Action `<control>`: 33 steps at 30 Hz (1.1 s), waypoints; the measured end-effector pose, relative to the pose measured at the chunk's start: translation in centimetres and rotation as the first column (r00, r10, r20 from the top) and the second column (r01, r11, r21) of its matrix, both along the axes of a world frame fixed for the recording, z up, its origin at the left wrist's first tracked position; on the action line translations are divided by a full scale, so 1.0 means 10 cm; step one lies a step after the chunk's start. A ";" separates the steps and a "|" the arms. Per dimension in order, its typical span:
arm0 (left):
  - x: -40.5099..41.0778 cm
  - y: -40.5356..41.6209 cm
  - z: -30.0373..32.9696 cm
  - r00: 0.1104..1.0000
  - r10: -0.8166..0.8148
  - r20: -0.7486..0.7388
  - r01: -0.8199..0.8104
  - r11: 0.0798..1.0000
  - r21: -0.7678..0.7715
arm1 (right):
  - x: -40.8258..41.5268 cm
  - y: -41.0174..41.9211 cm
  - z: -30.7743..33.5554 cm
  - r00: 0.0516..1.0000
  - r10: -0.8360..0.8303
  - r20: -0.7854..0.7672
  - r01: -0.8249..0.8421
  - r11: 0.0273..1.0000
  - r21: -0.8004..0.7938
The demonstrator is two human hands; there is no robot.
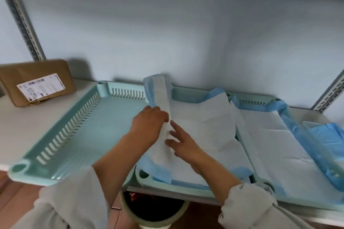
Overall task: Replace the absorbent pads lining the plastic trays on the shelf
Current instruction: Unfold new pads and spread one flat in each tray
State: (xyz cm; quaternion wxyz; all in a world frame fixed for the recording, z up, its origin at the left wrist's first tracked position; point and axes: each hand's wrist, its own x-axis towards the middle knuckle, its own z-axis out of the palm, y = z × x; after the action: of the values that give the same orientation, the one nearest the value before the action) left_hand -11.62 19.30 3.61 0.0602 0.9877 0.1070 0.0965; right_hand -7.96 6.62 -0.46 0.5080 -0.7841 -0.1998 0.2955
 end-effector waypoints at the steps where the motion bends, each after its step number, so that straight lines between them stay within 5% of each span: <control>1: -0.07 0.10 0.02 0.995 0.076 -0.067 -0.068 0.992 0.104 | -0.04 0.09 0.01 0.999 0.047 0.022 -0.046 0.999 -0.014; 5: -0.27 0.37 0.01 0.923 0.296 -0.244 -0.197 0.912 0.361 | -0.16 0.37 0.03 0.977 0.201 0.078 -0.193 0.977 -0.093; 9: -0.19 0.24 -0.13 0.990 -0.045 -0.134 0.066 0.985 0.161 | -0.08 0.39 0.02 0.969 0.112 0.222 -0.071 0.980 -0.184; 12: -0.10 0.11 -0.29 0.938 -0.161 -0.308 0.213 0.966 0.145 | 0.03 0.27 -0.06 0.972 0.150 0.179 -0.087 0.944 -0.319; 15: -0.04 0.16 -0.35 0.907 0.021 -0.420 0.132 0.934 0.331 | 0.18 0.01 -0.17 0.953 0.181 0.245 -0.024 0.848 -0.529; 18: 0.02 0.07 -0.36 0.940 -0.013 -0.341 0.148 0.916 0.372 | 0.33 -0.25 -0.23 0.913 0.275 0.301 0.039 0.677 -0.735; 22: 0.08 -0.25 -0.44 0.904 -0.225 -0.363 0.257 0.966 0.040 | 0.35 -0.49 -0.16 0.816 0.480 0.322 0.139 0.376 -0.916; 26: 0.17 -0.38 -0.47 0.866 -0.272 -0.420 0.242 0.962 -0.124 | 0.33 -0.66 -0.06 0.860 0.498 0.108 -0.030 0.261 -0.965; 30: 0.18 -0.56 -0.46 0.841 -0.317 -0.438 0.255 0.947 -0.194 | 0.19 -0.79 -0.12 0.760 0.613 0.214 0.068 0.252 -0.965; 33: 0.13 -0.70 -0.43 0.856 -0.345 -0.385 0.248 0.927 -0.281 | 0.19 -0.83 -0.15 0.713 0.587 0.383 0.177 0.378 -0.909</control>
State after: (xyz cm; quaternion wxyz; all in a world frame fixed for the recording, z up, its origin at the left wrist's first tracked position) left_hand -10.30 12.27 -0.69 0.1591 0.9761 -0.0266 -0.1453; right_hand -6.03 -1.72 -1.93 -0.1536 -0.9407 -0.2768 0.1222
